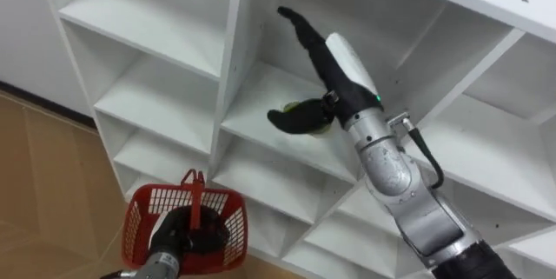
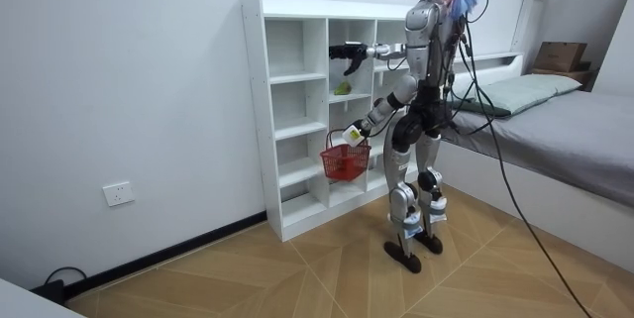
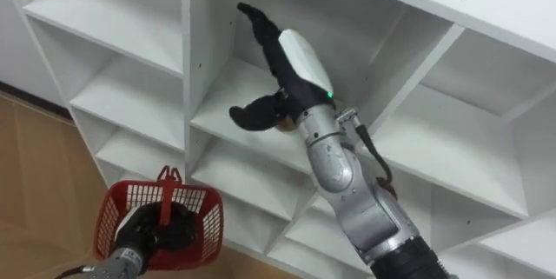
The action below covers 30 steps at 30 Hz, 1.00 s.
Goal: Collect fruits from the closet
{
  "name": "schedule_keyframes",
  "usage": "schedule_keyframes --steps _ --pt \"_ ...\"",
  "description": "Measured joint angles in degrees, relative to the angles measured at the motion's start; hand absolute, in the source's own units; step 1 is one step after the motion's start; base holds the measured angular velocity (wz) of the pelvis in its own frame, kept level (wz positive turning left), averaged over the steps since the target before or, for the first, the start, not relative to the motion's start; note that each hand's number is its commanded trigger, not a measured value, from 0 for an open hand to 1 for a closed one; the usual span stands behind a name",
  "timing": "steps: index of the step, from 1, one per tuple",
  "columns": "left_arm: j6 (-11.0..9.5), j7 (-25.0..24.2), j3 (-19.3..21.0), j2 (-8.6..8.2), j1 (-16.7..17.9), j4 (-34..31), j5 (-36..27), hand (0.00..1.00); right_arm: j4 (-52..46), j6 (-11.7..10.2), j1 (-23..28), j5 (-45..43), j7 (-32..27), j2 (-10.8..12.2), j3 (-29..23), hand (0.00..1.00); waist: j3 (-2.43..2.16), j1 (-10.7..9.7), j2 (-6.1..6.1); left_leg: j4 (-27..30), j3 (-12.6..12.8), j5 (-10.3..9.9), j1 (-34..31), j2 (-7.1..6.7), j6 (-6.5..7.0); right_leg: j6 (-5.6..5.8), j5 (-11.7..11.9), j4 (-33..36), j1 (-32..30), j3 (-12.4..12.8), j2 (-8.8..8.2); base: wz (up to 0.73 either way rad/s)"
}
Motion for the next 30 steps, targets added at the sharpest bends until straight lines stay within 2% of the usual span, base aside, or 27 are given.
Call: schedule_keyframes --steps 4,7,9,11,14,20,27,30 --pt "1.64 -0.10 0.25 0.04 -0.03 0.04 0.22 1.00 3.85 1.07 -0.66 2.37 -0.55 -0.02 -0.10 0.00 0.01 0.02 -0.41 0.13 -1.48 -0.01 -0.24 -0.26 0.00 0.01 -0.01 -0.03 0.21 -1.04 -0.13 0.16" --pt "1.85 -0.87 0.38 0.06 0.47 0.08 3.29 1.00 8.71 1.69 -2.28 3.16 -0.56 -0.06 -0.43 0.00 0.08 -0.01 -0.82 0.17 -1.68 0.01 0.14 -0.64 0.04 0.44 -0.27 -0.11 0.76 -0.91 -0.41 0.09" --pt "1.88 -1.39 0.73 0.05 0.90 0.07 3.71 1.00 11.37 1.84 -3.19 4.88 -0.69 -0.55 -1.28 0.00 0.04 -0.16 -1.37 0.38 -2.17 0.01 0.29 -0.79 0.04 0.53 -0.34 -0.13 1.14 -0.95 -0.52 0.14" --pt "1.91 -1.84 1.48 0.45 0.89 -0.31 3.28 1.00 13.10 2.22 -4.23 8.68 -0.68 -2.04 -2.38 0.00 0.39 -0.10 -2.92 1.07 -2.22 -0.03 -0.33 -0.80 0.06 0.53 -0.34 -0.13 1.01 -0.90 -0.46 0.14" --pt "3.08 -2.70 1.38 0.73 0.94 -0.53 3.25 1.00 13.84 2.36 -4.47 11.42 -0.52 -3.09 -2.61 0.00 0.38 -0.24 -3.72 2.37 -2.41 -0.66 -1.10 -0.77 0.16 0.53 -0.34 -0.10 0.99 -0.81 -0.32 0.04" --pt "4.43 -3.48 1.42 0.73 0.95 -0.71 3.47 1.00 13.85 4.77 -4.47 13.84 0.96 -3.17 -3.15 0.00 0.41 -0.03 -3.68 4.17 -2.62 -1.18 -1.83 -1.01 0.47 0.54 -0.33 -0.07 1.06 -0.93 -0.40 0.00" --pt "5.61 -3.90 1.42 0.77 1.42 -1.87 3.78 1.00 15.50 4.80 -4.46 18.01 3.42 -3.15 -3.15 0.00 0.74 0.97 -2.86 5.07 -2.82 -1.42 -1.82 -1.12 0.45 0.57 -0.34 -0.08 1.69 -0.91 -0.38 0.02" --pt "5.99 -4.77 1.44 0.76 2.16 -1.87 3.92 1.00 15.78 4.80 -4.44 17.81 4.13 -3.15 -3.15 0.00 0.50 0.97 -1.84 5.19 -3.01 -1.46 -1.82 -1.33 0.45 0.66 -0.40 -0.08 1.90 -0.91 -0.43 0.02"
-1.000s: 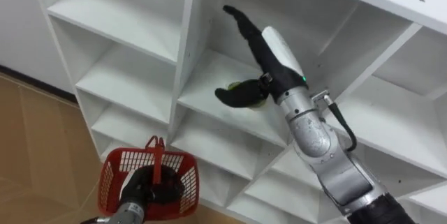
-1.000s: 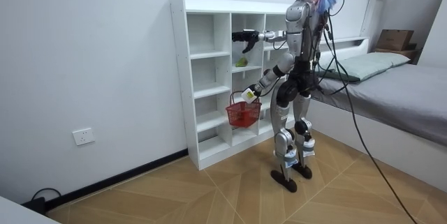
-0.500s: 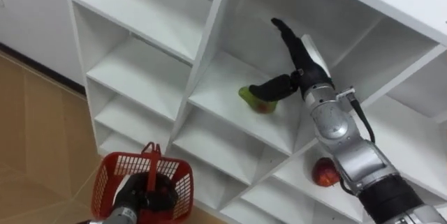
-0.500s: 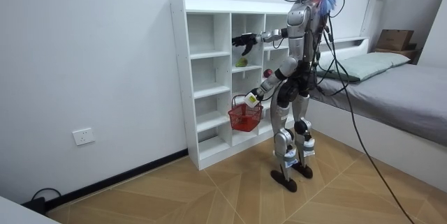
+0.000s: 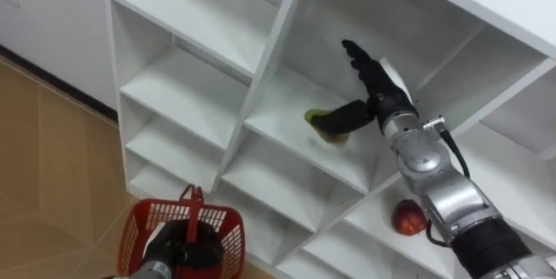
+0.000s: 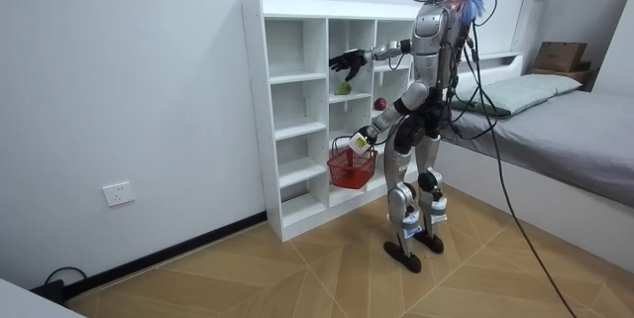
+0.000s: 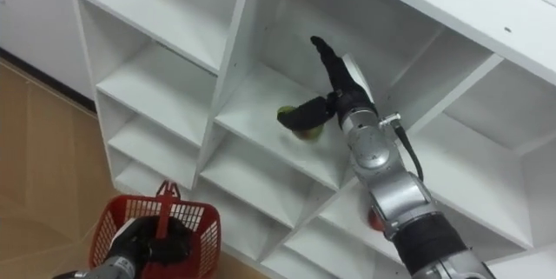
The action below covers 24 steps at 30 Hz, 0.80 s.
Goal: Collect fruits from the closet
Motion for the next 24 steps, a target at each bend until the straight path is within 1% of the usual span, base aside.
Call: schedule_keyframes --steps 3,5,7,8,10,11,16,20,24 --pt "0.38 -0.11 -0.03 -0.01 0.97 0.00 0.33 1.00 0.15 0.01 0.09 0.02 0.42 0.00 0.01 0.00 -0.48 -0.09 1.03 0.33 -0.13 0.02 -0.05 -0.22 0.02 0.12 -0.07 0.00 0.14 -0.09 -0.13 0.00" --pt "0.75 -0.11 -0.02 0.03 1.64 -0.01 1.30 1.00 0.20 0.07 0.22 0.05 0.51 0.02 0.02 0.00 -0.68 -0.09 1.62 0.50 -0.15 0.04 0.01 -0.24 0.01 0.12 -0.08 -0.01 0.33 -0.15 -0.19 0.00" --pt "1.23 -0.11 -0.05 0.05 1.82 0.00 1.80 1.00 0.72 0.07 0.31 0.13 0.58 0.03 0.13 0.00 -0.74 -0.09 1.55 0.63 -0.42 0.06 0.07 -0.24 -0.02 0.12 -0.08 0.00 0.53 -0.36 -0.15 0.08" --pt "1.58 -0.11 -0.08 0.04 1.92 0.00 1.88 1.00 1.25 0.10 0.50 0.14 0.73 0.05 0.13 0.00 -0.86 -0.09 1.39 0.71 -0.68 0.07 0.07 -0.28 -0.04 0.12 -0.08 0.00 0.68 -0.85 -0.15 0.11" --pt "1.68 -0.10 -0.12 0.04 2.13 0.00 1.79 1.00 2.31 0.37 0.59 0.52 0.98 0.05 0.21 0.00 -0.93 -0.20 1.30 0.88 -0.98 0.07 0.19 -0.33 -0.04 0.12 -0.08 -0.03 1.05 -1.47 -0.17 0.12" --pt "1.77 -0.10 -0.13 0.06 2.28 0.00 1.74 1.00 2.60 0.91 0.84 1.02 1.01 0.07 0.25 0.00 -0.92 -0.18 1.30 0.88 -1.17 0.06 0.47 -0.41 -0.03 0.12 -0.08 -0.01 1.40 -1.48 -0.20 0.10" --pt "2.00 -0.10 -0.08 0.53 2.61 -0.05 2.30 1.00 3.44 1.92 1.32 1.46 1.10 0.56 0.41 0.00 -0.98 -0.14 1.21 1.04 -1.25 0.06 0.45 -0.44 -0.03 0.13 -0.07 0.07 1.48 -1.66 -0.24 0.01" --pt "2.00 -0.10 -0.09 0.58 2.60 -0.09 2.22 1.00 4.02 1.99 2.82 1.67 1.12 1.05 0.70 0.00 -1.11 -0.15 1.04 1.20 -1.27 0.06 0.17 -0.44 -0.03 0.13 -0.07 0.06 1.35 -1.66 -0.25 0.00" --pt "1.99 -0.09 -0.11 0.55 2.60 -0.32 2.24 1.00 5.12 1.98 4.20 1.51 1.20 1.85 0.70 0.00 -1.11 -0.21 0.96 1.22 -1.28 0.06 0.19 -0.44 -0.03 0.13 -0.07 0.06 1.34 -1.69 -0.26 0.00"
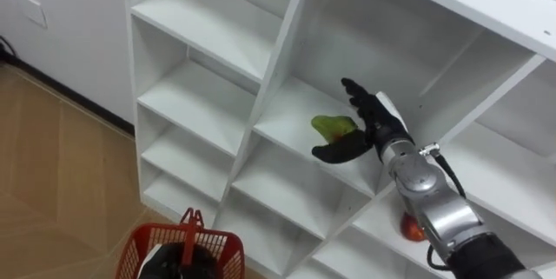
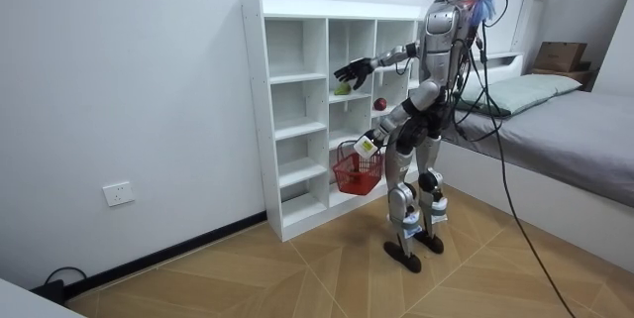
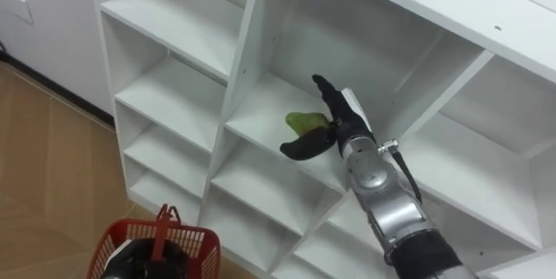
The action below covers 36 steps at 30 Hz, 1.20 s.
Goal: Collect fruits from the closet
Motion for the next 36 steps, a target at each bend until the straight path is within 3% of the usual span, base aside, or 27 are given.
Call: schedule_keyframes --steps 10,15,17,22,27,36 --pt "-0.05 0.04 0.08 -0.11 0.46 -3.78 0.09 1.00 2.06 0.03 0.53 -4.19 -1.33 0.48 -0.01 0.00 0.36 0.30 0.21 -0.22 0.53 0.00 0.84 0.12 0.00 0.00 0.00 0.01 0.58 0.25 0.01 -0.02" --pt "-0.03 0.05 0.01 -0.48 1.28 -3.78 0.10 1.00 4.39 -0.01 0.51 -6.47 -5.39 3.27 -0.03 0.00 0.43 0.31 0.31 0.11 0.32 -0.03 -0.08 0.06 0.00 0.00 0.00 0.03 -0.05 -0.44 -0.02 0.04" --pt "-0.03 0.10 -0.69 -1.02 1.19 -3.77 -0.02 1.00 5.04 -0.01 0.50 -6.46 -7.97 4.32 -0.02 0.00 0.91 0.19 0.94 1.20 -0.11 -0.22 -1.42 -0.05 0.05 0.01 0.00 0.10 -0.77 -1.12 -0.01 0.10" --pt "0.24 0.08 -2.34 -1.20 1.43 -3.78 -0.16 1.00 6.26 -0.01 0.49 -8.70 -12.31 6.11 -0.01 0.00 1.09 0.32 1.29 1.74 -0.13 -0.22 -2.76 -0.12 0.06 0.01 0.00 0.17 -1.87 -1.29 -0.05 0.01" --pt "0.65 0.04 -3.17 -1.37 1.40 -3.80 -1.57 1.00 8.04 0.07 0.32 -8.62 -15.71 6.44 0.09 0.00 0.97 0.57 1.46 1.75 -0.10 -0.20 -3.15 -0.09 0.06 0.00 0.00 0.20 -2.35 -1.05 -0.04 -0.01" --pt "0.79 -0.07 -5.08 -1.59 1.06 -3.79 -1.80 1.00 11.92 -0.06 -3.44 -8.61 -21.93 7.59 0.04 0.00 0.93 0.44 3.51 2.58 -0.05 -0.19 -5.43 -0.06 0.06 -0.01 0.01 1.04 -4.64 -1.59 -0.15 0.00"
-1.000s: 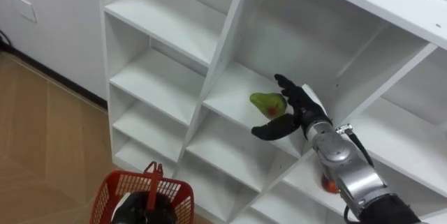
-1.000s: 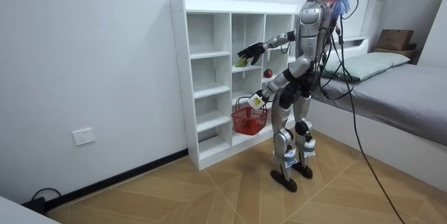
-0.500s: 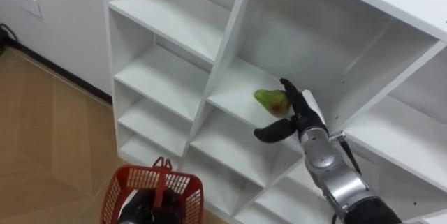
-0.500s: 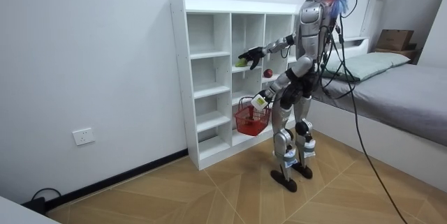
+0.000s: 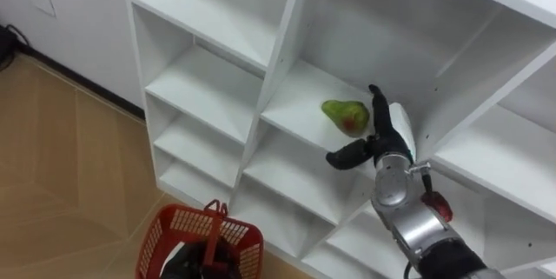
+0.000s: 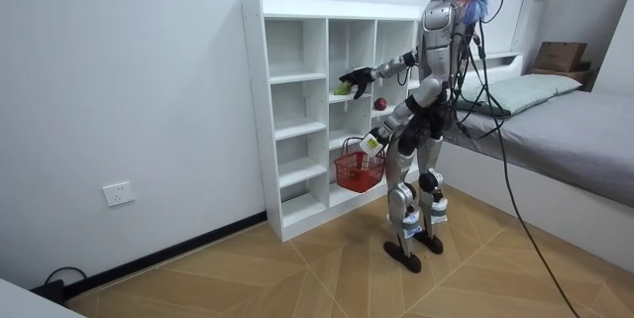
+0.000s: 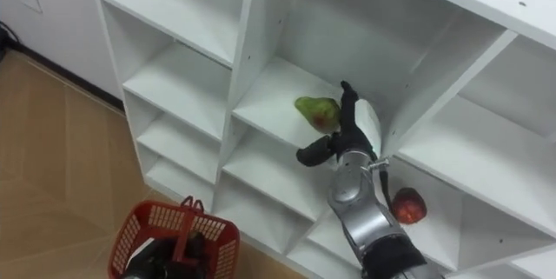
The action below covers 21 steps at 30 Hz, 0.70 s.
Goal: Collect fruits from the closet
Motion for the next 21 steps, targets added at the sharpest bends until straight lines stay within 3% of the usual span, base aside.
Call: schedule_keyframes --steps 7,21 --pt "-0.02 0.13 -2.09 -0.02 -0.56 -0.05 -1.10 1.00 1.33 -0.03 -1.37 0.21 -3.11 1.08 0.06 0.00 -0.02 0.10 0.38 0.20 0.41 0.40 -2.38 0.09 -0.05 -0.19 0.11 0.56 -2.68 0.42 -0.06 -0.02" --pt "-0.12 0.42 -2.40 -0.93 -1.38 0.30 -0.99 1.00 1.37 -0.16 -2.70 6.21 -2.40 1.10 0.05 0.00 -0.07 -0.05 -0.18 -1.22 2.09 1.11 -2.94 0.13 0.30 -0.07 0.32 1.06 -4.65 0.70 -0.75 -0.06"
